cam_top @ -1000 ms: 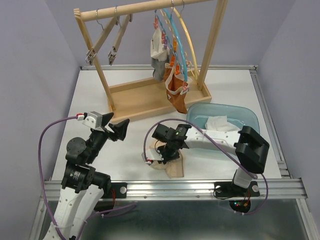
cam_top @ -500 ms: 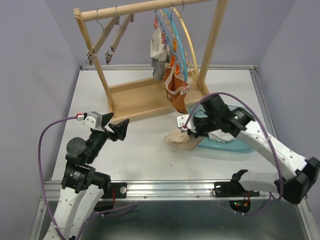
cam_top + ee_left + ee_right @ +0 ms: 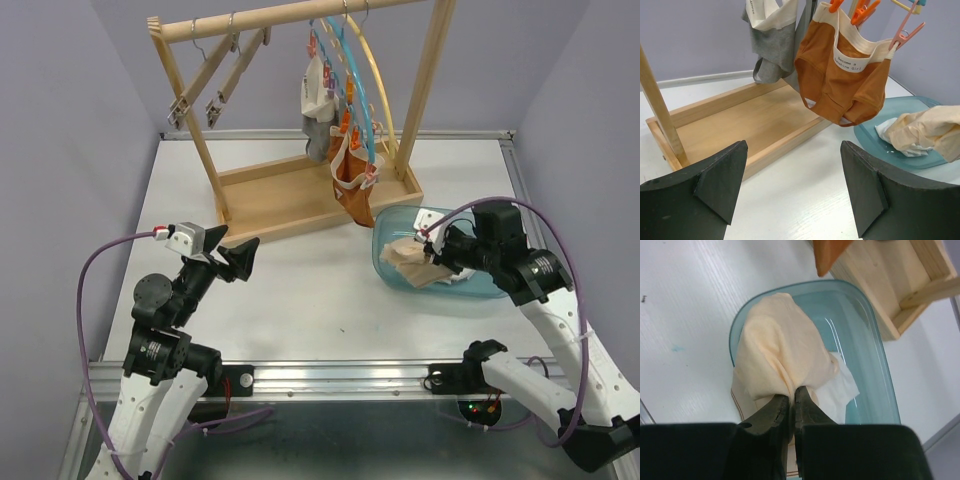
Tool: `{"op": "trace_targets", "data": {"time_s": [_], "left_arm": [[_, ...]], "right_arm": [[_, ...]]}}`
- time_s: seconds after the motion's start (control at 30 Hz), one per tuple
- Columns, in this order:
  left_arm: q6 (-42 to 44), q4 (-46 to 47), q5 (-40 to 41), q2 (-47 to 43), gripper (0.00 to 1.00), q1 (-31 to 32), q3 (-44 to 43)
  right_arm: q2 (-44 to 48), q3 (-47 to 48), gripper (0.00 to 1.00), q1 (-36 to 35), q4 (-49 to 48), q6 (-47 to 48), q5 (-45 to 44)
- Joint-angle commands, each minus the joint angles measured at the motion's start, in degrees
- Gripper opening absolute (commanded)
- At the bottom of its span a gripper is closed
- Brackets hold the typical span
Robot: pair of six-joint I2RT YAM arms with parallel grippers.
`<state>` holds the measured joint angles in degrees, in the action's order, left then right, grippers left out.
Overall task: Remove the underwear clipped to the hanger
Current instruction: Place the underwear in the bin.
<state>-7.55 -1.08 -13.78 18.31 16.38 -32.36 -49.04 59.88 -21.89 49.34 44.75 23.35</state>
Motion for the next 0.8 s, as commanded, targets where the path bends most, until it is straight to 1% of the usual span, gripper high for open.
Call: {"op": "trace_targets", "data": {"time_s": [0.0, 0.17, 0.3, 0.43, 0.67, 0.77], "left_arm": [[-0.1, 2.9, -0.8, 0.3, 0.86, -0.3, 0.3], [0.0, 3.0, -0.9, 0.2, 0.86, -0.4, 0.3], [0.0, 3.0, -1.0, -0.1, 0.86, -0.3, 0.3], [0.0, 3.0, -1.0, -0.3, 0.86, -0.4, 0.4], [0.0, 3.1, -1.2, -0.5, 0.86, -0.3, 0.4], [-0.1, 3.1, -1.3, -0.5, 0.86, -0.3, 0.4]], "right_arm": [[1.8, -2.3, 0.01, 3.0, -6.3, -5.9, -7.6], [2.5, -3.2, 0.01, 6.9, -8.0, -8.5, -11.7], [2.5, -2.7, 0.01, 9.6, -8.6, -9.2, -10.8], [2.7, -2.3, 0.01, 9.9, -8.6, -10.1, -11.3], [3.4, -3.5, 0.01, 10.7, -11.0, -12.9, -17.3], [3.5, -4.6, 0.01, 10.9, -11.8, -13.3, -17.9]]}}
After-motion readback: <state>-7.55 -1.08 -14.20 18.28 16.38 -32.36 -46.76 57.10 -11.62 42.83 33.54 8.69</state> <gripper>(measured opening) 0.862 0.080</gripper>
